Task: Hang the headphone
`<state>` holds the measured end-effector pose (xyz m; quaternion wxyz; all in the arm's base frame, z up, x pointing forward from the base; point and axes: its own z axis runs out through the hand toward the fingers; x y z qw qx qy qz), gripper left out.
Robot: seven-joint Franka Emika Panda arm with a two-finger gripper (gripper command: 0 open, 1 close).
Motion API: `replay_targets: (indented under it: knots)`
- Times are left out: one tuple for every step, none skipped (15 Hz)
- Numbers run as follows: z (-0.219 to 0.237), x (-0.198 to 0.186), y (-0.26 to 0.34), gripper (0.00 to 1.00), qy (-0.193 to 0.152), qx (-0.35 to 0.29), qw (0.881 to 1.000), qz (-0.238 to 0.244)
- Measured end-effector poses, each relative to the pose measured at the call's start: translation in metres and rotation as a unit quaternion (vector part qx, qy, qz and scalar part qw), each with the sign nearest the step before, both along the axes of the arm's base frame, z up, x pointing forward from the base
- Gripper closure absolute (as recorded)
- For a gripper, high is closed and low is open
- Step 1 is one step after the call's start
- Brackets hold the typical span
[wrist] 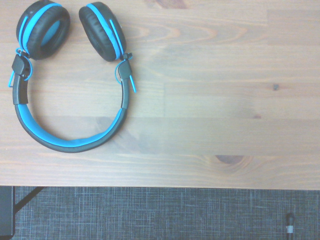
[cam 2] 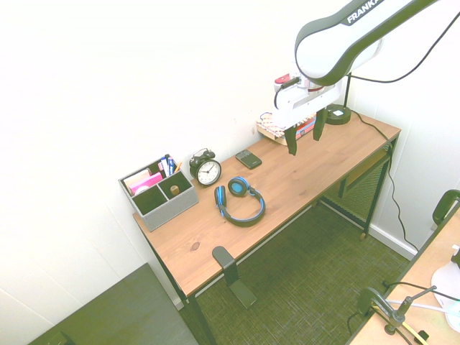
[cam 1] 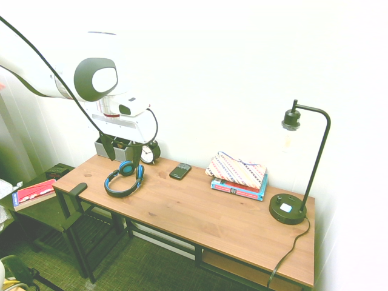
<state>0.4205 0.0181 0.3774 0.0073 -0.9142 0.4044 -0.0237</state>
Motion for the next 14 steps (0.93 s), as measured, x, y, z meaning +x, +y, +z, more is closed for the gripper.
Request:
replay_targets:
  knots:
    - [0.000, 0.000, 0.000, 0.00, 0.001, 0.000, 1.000, 0.000]
    - [-0.001, 0.000, 0.001, 0.00, 0.000, -0.004, 1.000, 0.005]
    - [-0.003, 0.002, 0.007, 0.00, -0.005, -0.010, 1.000, 0.016]
    - [-0.009, 0.005, 0.019, 0.00, -0.013, -0.019, 0.999, 0.040]
    - [-0.022, 0.007, 0.041, 0.00, -0.016, -0.030, 0.997, 0.074]
    - [-0.039, 0.007, 0.065, 0.00, -0.013, -0.041, 0.993, 0.109]
    - [-0.057, 0.006, 0.088, 0.00, -0.007, -0.055, 0.988, 0.144]
    - [-0.076, 0.003, 0.107, 0.00, -0.001, -0.067, 0.983, 0.174]
    - [-0.092, 0.004, 0.121, 0.00, 0.005, -0.075, 0.977, 0.198]
    - [-0.106, 0.008, 0.130, 0.00, 0.012, -0.080, 0.973, 0.217]
    - [-0.117, 0.014, 0.136, 0.00, 0.016, -0.085, 0.969, 0.233]
    - [-0.128, 0.023, 0.141, 0.00, 0.019, -0.086, 0.966, 0.244]
    - [-0.140, 0.032, 0.146, 0.00, 0.022, -0.083, 0.964, 0.251]
    - [-0.151, 0.041, 0.150, 0.00, 0.025, -0.078, 0.963, 0.257]
